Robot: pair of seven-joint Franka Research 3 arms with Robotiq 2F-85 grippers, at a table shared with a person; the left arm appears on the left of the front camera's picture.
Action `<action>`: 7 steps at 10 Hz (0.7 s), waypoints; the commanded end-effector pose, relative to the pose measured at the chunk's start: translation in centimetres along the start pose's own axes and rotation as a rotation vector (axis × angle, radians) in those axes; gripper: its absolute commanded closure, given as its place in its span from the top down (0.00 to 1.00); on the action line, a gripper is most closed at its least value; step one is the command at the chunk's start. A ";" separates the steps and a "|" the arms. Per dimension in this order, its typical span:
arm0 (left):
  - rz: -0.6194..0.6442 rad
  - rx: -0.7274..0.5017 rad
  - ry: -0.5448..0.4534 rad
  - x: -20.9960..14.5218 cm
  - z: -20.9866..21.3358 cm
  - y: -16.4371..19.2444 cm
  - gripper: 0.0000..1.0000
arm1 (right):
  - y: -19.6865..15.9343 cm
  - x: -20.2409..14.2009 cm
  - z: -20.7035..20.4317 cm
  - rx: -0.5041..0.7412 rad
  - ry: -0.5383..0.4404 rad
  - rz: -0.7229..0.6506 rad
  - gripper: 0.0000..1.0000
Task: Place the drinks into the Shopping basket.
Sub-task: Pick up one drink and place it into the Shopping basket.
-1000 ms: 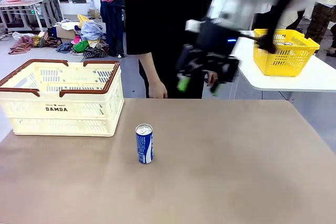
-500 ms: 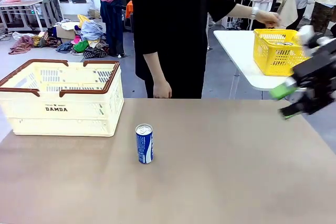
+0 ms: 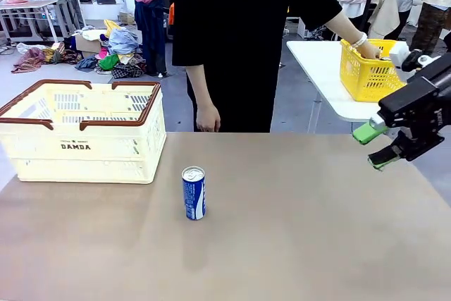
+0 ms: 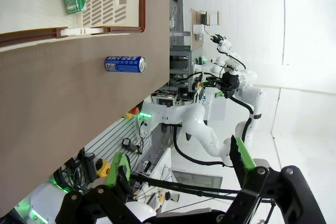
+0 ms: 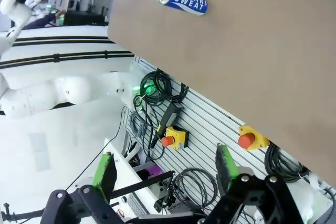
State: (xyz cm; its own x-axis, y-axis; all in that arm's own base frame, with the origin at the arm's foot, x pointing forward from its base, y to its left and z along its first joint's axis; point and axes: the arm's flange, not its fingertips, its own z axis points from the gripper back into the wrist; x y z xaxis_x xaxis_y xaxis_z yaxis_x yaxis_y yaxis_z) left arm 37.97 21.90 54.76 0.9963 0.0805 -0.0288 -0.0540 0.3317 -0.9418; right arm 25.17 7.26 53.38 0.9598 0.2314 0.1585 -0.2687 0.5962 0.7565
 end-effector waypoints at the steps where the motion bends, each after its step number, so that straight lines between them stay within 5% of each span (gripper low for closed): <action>1: 0.012 -0.005 0.001 -0.2 0.0 -0.4 1.00 | -1.4 -0.5 2.9 0.024 -0.033 0.000 1.00; 3: 0.012 -0.005 0.001 -0.2 0.0 -0.4 1.00 | -6.3 -3.5 10.9 0.086 -0.073 -0.140 1.00; 5: 0.012 -0.005 0.001 -0.2 0.0 -0.4 1.00 | -10.8 -5.5 14.5 0.238 -0.117 -0.230 1.00; 7: 0.012 -0.005 0.001 -0.2 0.0 -0.4 1.00 | -15.4 -7.2 16.4 0.336 -0.293 -0.336 1.00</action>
State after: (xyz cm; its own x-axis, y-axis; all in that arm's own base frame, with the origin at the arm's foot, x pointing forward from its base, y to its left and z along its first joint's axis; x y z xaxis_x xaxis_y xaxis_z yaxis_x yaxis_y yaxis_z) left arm 37.95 21.92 54.77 0.9963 0.0809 -0.0287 -0.0541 0.3317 -0.9418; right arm 22.34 -15.87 51.35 0.9922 -0.1238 -0.0170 0.0620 0.3703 0.9268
